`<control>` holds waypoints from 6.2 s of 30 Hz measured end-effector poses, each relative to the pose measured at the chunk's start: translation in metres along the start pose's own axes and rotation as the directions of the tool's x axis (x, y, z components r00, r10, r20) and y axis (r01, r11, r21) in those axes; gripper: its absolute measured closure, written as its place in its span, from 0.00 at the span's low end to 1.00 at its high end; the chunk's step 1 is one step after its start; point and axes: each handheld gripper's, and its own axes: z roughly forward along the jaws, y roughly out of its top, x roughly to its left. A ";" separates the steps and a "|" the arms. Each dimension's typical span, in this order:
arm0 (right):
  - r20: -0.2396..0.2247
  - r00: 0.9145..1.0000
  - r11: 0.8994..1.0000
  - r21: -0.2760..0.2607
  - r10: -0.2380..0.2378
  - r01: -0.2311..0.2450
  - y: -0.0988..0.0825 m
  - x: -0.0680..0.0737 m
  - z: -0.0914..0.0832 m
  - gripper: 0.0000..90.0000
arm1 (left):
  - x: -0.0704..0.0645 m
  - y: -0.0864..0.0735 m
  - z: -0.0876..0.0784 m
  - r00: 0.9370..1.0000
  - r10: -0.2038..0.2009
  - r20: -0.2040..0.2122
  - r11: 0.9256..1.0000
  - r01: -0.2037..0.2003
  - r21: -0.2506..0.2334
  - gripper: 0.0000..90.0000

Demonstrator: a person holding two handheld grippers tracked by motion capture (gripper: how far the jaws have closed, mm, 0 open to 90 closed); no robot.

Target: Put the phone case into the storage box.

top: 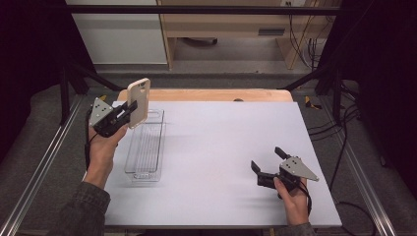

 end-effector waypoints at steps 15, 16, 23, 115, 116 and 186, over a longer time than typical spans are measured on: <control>0.000 1.000 1.000 -0.001 0.001 -0.001 0.000 0.000 0.000 0.02 | 0.001 -0.006 0.003 0.999 -0.042 0.013 0.999 0.041 0.026 0.88; 0.000 1.000 1.000 -0.003 0.001 -0.001 0.000 0.000 0.000 0.02 | 0.002 -0.007 0.004 0.999 -0.049 0.016 0.998 0.048 0.030 0.88; -0.001 1.000 1.000 -0.002 0.001 -0.001 0.000 0.001 0.000 0.02 | 0.006 -0.012 0.008 0.997 -0.077 0.023 0.996 0.076 0.051 0.88; -0.007 1.000 1.000 0.007 -0.002 0.002 0.000 0.002 0.002 0.02 | 0.020 -0.032 0.056 0.977 -0.169 0.131 0.959 0.132 0.251 0.88; -0.006 1.000 1.000 0.007 -0.002 0.002 0.000 0.002 0.002 0.02 | 0.020 -0.032 0.056 0.977 -0.170 0.132 0.959 0.133 0.251 0.88; -0.011 1.000 1.000 0.017 0.008 -0.008 -0.001 0.001 0.003 0.02 | 0.017 -0.042 0.071 0.975 -0.192 0.114 0.936 0.147 0.319 0.88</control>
